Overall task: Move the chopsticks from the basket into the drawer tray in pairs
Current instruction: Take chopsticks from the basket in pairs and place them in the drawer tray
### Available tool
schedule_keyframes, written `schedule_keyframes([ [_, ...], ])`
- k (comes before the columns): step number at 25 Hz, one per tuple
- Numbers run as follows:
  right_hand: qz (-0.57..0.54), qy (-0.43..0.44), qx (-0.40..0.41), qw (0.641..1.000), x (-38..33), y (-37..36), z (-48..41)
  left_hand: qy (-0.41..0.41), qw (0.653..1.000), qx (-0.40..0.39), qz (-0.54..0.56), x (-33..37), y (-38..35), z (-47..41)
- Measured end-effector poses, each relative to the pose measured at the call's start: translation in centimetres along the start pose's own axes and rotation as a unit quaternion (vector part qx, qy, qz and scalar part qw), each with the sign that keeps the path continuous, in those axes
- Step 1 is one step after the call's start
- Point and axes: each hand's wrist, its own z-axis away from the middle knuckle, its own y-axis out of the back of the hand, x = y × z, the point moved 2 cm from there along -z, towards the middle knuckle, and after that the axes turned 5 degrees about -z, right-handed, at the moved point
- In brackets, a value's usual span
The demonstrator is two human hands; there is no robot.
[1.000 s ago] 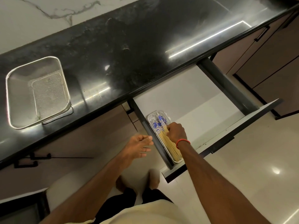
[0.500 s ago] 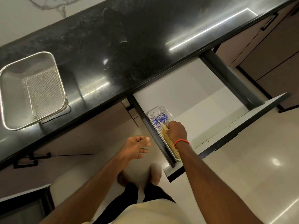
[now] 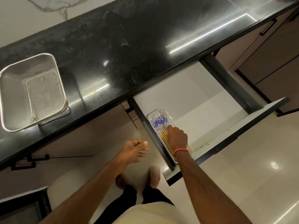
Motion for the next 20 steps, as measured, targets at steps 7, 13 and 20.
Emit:
schedule_keyframes([
  [7, 0.020, 0.035, -0.033, 0.999, 0.1, -0.6, 0.2, 0.009, 1.000, 0.002, -0.003, -0.4, 0.0, 0.1],
  [13, 0.011, 0.011, -0.037, 0.999, 0.6, -0.6, 0.4, 0.008, 1.000, 0.003, -0.011, -0.6, 0.6, 0.7],
  [20, 0.034, 0.144, -0.007, 0.989, -0.9, -0.6, -0.1, 0.009, 1.000, -0.001, -0.005, -0.6, 1.0, 0.9],
])
